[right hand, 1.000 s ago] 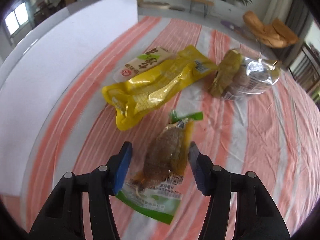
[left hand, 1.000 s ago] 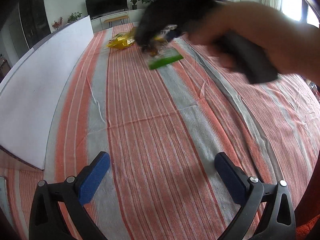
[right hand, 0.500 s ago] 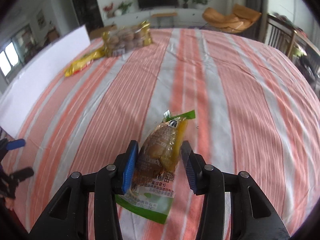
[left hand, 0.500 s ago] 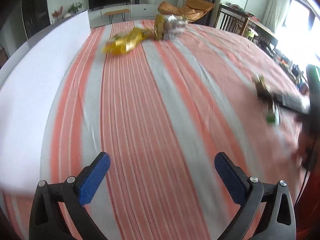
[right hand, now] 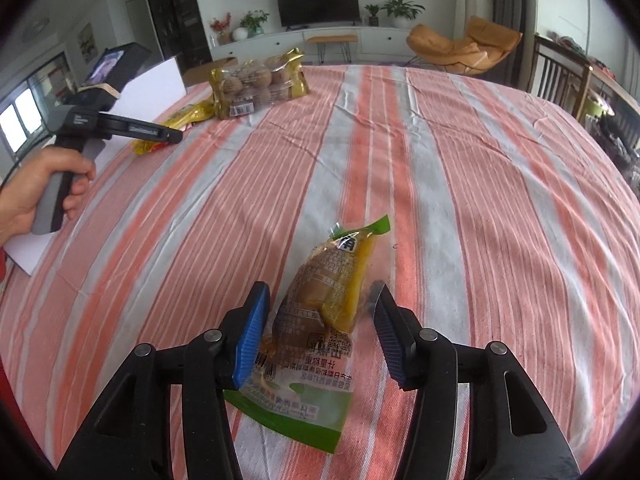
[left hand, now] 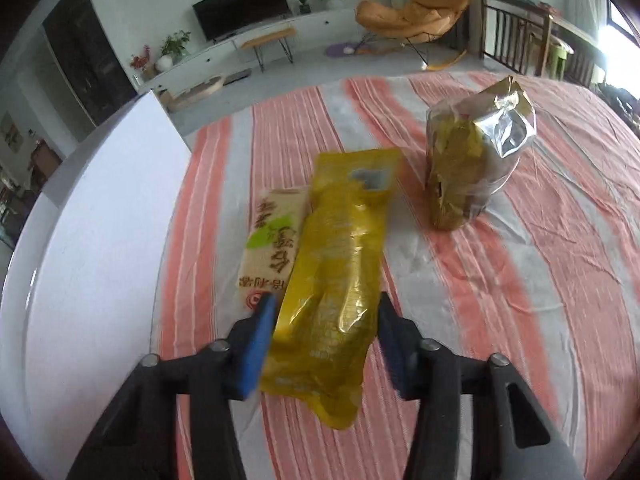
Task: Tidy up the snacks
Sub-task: 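Grasp the long yellow bag with the left gripper while the right reaches the green-label bag, then grasp the green-label bag with the right gripper while the left lifts the yellow bag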
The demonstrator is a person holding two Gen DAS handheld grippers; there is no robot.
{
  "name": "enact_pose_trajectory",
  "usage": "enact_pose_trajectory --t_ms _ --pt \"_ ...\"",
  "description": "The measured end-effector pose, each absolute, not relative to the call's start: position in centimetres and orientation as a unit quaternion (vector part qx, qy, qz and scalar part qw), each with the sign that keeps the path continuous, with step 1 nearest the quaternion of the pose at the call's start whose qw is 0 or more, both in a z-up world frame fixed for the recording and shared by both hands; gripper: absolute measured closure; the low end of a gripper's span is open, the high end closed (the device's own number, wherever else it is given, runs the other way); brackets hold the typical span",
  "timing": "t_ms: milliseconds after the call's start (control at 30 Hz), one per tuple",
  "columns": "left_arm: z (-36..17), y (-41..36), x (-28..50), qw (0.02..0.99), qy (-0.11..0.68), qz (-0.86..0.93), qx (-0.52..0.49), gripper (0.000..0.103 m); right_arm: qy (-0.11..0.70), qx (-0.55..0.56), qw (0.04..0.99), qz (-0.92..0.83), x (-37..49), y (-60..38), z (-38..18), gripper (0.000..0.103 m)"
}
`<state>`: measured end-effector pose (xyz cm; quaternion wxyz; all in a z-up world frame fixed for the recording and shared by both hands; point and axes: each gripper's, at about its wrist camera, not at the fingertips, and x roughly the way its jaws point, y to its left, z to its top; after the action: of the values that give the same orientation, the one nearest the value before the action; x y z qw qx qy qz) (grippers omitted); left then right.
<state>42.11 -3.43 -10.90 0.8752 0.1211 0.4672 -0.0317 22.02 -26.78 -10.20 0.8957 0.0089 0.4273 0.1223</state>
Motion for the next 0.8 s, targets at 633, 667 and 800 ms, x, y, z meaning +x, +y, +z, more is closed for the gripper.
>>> enact_pose_trajectory --t_ms 633,667,800 --pt "-12.1 -3.2 21.4 0.855 0.499 -0.119 0.080 0.000 0.431 0.002 0.891 0.142 21.9 -26.4 -10.2 0.023" --pt "-12.2 -3.1 21.9 0.853 0.505 -0.115 0.073 0.002 0.432 -0.001 0.891 0.142 22.0 -26.3 -10.3 0.023" --pt "-11.0 -1.9 21.3 0.865 0.486 -0.103 0.061 0.055 0.429 0.031 0.888 0.164 21.9 -27.1 -10.2 0.019"
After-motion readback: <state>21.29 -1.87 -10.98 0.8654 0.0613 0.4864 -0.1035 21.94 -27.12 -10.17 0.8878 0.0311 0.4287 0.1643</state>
